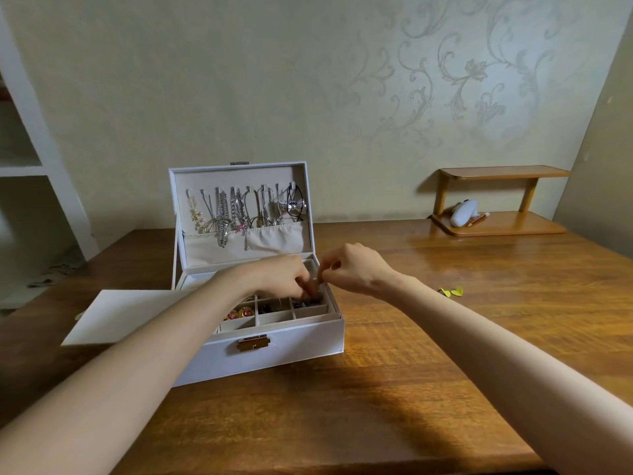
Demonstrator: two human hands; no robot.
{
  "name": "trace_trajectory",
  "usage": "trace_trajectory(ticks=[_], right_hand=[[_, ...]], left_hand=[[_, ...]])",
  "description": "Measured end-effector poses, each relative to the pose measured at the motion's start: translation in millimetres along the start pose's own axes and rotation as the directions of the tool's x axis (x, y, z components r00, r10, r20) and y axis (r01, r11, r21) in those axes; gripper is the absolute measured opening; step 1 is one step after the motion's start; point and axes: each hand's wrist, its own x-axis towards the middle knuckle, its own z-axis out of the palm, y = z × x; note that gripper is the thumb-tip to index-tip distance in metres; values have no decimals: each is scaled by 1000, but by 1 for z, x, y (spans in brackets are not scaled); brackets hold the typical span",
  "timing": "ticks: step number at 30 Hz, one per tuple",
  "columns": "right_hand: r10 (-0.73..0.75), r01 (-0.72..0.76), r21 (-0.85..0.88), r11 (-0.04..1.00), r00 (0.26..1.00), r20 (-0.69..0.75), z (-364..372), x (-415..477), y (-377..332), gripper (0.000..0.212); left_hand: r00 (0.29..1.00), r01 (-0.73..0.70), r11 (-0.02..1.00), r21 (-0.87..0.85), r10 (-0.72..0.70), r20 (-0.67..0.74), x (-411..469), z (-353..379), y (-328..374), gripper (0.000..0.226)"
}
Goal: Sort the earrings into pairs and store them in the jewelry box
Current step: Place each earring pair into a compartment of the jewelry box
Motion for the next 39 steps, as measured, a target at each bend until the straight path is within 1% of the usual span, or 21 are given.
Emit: trace_trajectory(ticks=[5, 9, 14, 19, 21, 23, 24, 26, 28, 30, 31, 33, 36, 39], right_hand=[[-1, 2, 38, 999, 999, -32, 0, 0, 2, 23], [-6, 6, 44, 999, 1000, -9, 0, 0, 2, 25], [-28, 31, -62, 998, 998, 48, 3, 3, 0, 30], [-25, 31, -80, 996, 996, 80, 4, 3, 1, 30], [-28, 35, -76, 997, 996, 89, 4, 3, 2, 29], [-32, 38, -68, 997, 996, 87, 3, 3, 2, 29], [-35, 40, -59, 997, 996, 84, 3, 3, 3, 29], [-41, 44, -40, 998, 996, 79, 3, 2, 4, 29], [-43, 45, -27, 999, 996, 76, 4, 2, 5, 30], [-45, 46, -15, 999, 997, 56, 5, 1, 5, 30], [-44, 44, -4, 999, 998, 36, 6, 1, 6, 30], [-19, 20, 54, 998, 1000, -13, 6, 2, 7, 29], [41, -24, 158, 987, 994, -102, 4, 1, 10, 25], [81, -64, 151, 986, 991, -110, 3, 0, 15, 22]], left_hand=[[999, -6, 1000, -20, 7, 44, -3, -7, 0, 25], [998, -17, 999, -37, 19, 52, -2, -4, -2, 28], [996, -41, 996, -79, 46, 70, -6, -5, 0, 30], [998, -38, 994, -105, 44, 55, -6, -7, 0, 24], [999, -28, 994, -105, 31, 24, -4, -5, -2, 17], [999, -8, 998, -68, 6, -41, -1, -2, -2, 15], [996, 13, 1000, -19, -14, -83, 1, 1, -1, 15], [983, 73, 992, 102, -55, -174, 2, 5, 5, 24], [970, 112, 974, 198, -64, -234, 4, 7, 11, 30], [961, 134, 960, 247, -65, -269, 5, 10, 15, 31], [957, 139, 955, 262, -61, -285, 5, 11, 16, 27], [951, 136, 950, 281, -46, -305, 5, 13, 17, 14], [948, 126, 961, 245, -44, -315, 5, 16, 13, 18], [941, 101, 982, 157, -43, -336, 2, 14, 9, 13]])
